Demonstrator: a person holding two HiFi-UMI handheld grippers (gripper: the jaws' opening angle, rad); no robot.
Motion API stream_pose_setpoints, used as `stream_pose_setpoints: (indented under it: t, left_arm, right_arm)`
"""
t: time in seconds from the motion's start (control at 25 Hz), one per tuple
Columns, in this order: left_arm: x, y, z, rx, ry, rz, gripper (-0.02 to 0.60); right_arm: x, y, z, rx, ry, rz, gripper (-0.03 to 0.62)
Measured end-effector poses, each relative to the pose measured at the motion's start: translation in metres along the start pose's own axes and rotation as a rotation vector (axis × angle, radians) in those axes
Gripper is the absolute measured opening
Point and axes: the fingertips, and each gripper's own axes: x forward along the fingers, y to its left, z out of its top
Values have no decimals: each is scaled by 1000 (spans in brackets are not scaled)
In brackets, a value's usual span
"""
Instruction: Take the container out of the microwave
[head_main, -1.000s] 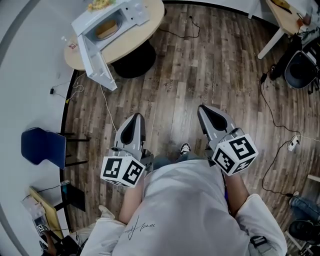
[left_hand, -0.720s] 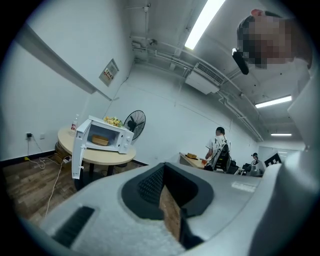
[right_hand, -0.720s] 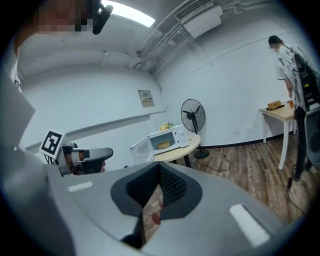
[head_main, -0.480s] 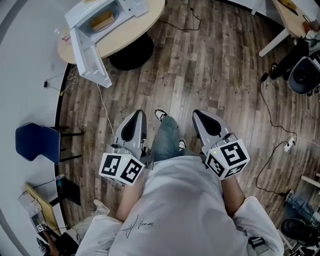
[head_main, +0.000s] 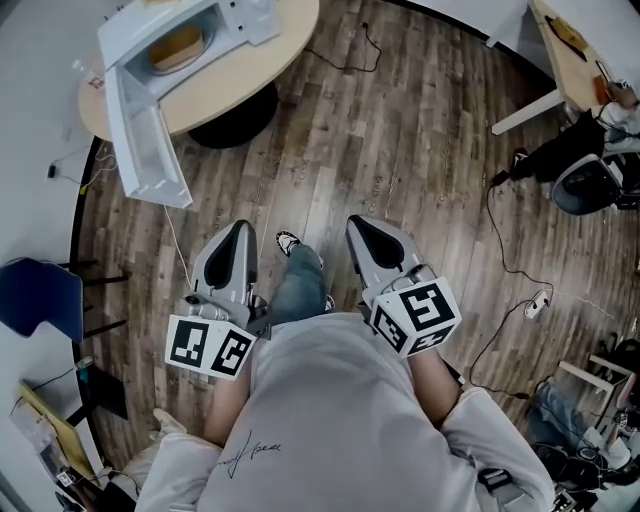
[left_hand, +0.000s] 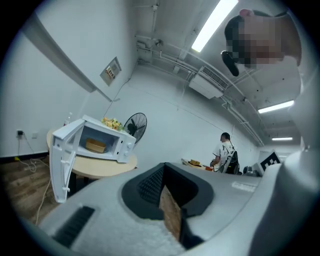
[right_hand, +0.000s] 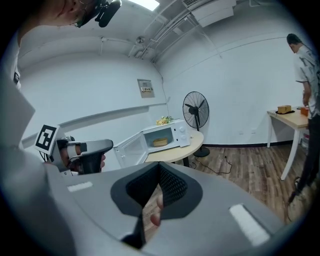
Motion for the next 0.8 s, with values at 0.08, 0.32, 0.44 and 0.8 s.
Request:
stream_pose_setpoints:
  t: [0.08,0.32,0.44,0.8]
  left_arm:
    - [12,9,15,49,-18,5,5]
    - [59,41,44,40,-27,-20,5]
    - [81,63,60,29,-55,-34,5]
    - [130,121,92,32,-53,-41,5]
  right_arm:
    - [22,-6,9,-2,11,0,14]
    - [89,-14,39,-21,43,20,12]
    - [123,-19,53,-37,62,18,12]
    - [212,-22,94,-177,101,23,12]
